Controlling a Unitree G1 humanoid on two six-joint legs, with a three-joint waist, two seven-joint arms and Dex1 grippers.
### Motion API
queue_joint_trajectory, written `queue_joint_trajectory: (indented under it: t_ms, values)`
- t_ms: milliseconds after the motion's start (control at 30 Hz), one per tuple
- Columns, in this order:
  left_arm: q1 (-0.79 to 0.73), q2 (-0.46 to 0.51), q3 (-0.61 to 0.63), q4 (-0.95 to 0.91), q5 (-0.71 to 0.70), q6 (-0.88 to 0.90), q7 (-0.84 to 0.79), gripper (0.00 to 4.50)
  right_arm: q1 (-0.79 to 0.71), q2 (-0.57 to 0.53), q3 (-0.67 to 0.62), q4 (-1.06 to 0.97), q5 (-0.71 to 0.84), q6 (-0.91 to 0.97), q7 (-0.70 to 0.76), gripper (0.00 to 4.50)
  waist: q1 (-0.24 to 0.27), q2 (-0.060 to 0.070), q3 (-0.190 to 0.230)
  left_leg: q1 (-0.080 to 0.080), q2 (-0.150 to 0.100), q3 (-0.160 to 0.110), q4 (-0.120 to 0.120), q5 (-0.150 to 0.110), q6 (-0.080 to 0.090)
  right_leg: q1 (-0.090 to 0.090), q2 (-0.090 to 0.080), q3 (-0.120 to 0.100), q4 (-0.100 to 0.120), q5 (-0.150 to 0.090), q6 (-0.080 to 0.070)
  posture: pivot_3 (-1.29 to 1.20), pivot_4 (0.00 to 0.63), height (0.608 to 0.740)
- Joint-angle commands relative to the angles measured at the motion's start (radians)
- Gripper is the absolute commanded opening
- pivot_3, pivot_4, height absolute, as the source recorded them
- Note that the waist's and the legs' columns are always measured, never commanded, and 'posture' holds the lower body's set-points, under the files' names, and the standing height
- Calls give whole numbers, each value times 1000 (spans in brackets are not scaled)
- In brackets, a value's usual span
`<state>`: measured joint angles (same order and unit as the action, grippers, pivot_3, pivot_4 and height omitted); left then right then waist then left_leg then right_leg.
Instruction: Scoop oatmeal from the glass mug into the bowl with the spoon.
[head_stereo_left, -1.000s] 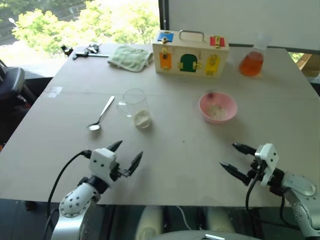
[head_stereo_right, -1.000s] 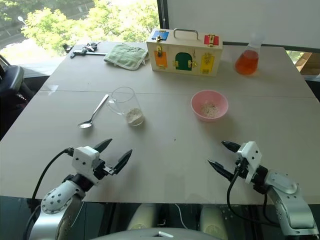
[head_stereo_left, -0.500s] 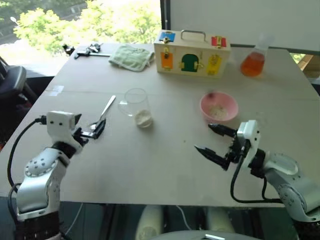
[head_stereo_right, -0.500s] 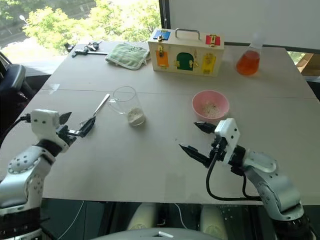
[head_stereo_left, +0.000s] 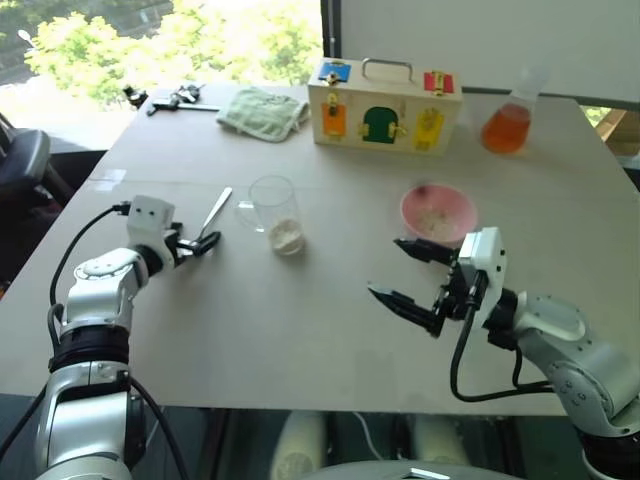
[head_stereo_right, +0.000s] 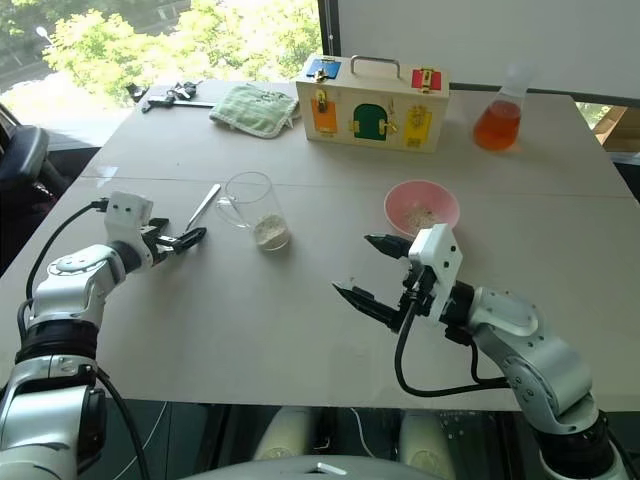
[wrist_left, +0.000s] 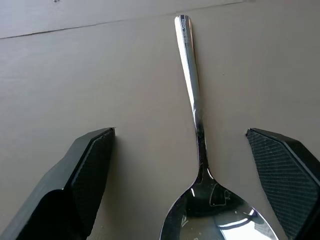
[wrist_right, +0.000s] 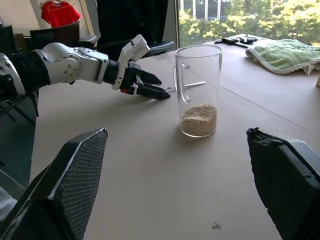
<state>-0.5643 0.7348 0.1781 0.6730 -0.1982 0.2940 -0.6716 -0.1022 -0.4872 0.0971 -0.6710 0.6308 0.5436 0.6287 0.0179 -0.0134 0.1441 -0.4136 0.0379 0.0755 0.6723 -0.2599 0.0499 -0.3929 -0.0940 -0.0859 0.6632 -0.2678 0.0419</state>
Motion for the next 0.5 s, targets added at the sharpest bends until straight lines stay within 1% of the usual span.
queue_joint_trajectory:
  t_ms: [33, 67, 133, 167, 200, 367, 433, 500]
  values:
    - [-56, 1, -52, 149, 54, -23, -47, 4213, -4, 3, -4, -41, -3, -17, -8, 4500, 0, 0, 0, 0, 0, 0, 0, 0, 0, 0, 0, 0, 0, 0, 0, 0, 150, 740]
    - [-73, 7, -58, 178, 64, -26, -55, 3892, -4, 3, -3, -40, -5, -19, -9, 4500, -1, 0, 0, 0, 0, 0, 0, 0, 0, 0, 0, 0, 0, 0, 0, 0, 150, 740]
    - [-91, 19, -76, 216, 83, -36, -83, 3111, -4, 4, -3, -38, -8, -22, -11, 4500, -3, 0, 0, 1, 0, -1, 1, 0, 0, 1, 0, 0, 1, 0, 0, 0, 150, 740]
    - [-91, 26, -86, 224, 95, -42, -94, 2473, -3, 4, -4, -38, -9, -23, -12, 4500, -5, 1, 0, 1, 0, -1, 1, 0, 0, 1, 0, 0, 1, 0, 0, 0, 150, 740]
    - [-89, 31, -92, 228, 101, -42, -103, 2218, -2, 5, -4, -37, -10, -24, -12, 4500, -6, 1, 0, 1, 0, 0, 1, 0, 0, 1, 0, 0, 1, 0, 0, 0, 150, 740]
    - [-45, 50, -87, 200, 96, -30, -116, 37, 0, 12, 4, -39, -19, -27, -16, 4500, -17, 2, -1, 2, 1, 0, 1, 0, 1, 1, 1, 2, 2, 0, 0, 0, 150, 740]
    - [-8, 58, -70, 157, 77, -14, -119, 37, 2, 12, 2, -41, -21, -27, -15, 4500, -28, 3, -2, 3, 2, 1, 1, -1, 2, 1, 1, 3, 2, 0, 0, 0, 150, 740]
    - [89, 64, -18, 34, 25, -5, -138, 37, 6, 11, -1, -45, -24, -28, -14, 4500, -39, 3, -2, 3, 2, 2, 0, -1, 2, 1, 1, 4, 2, 0, 0, 0, 150, 740]
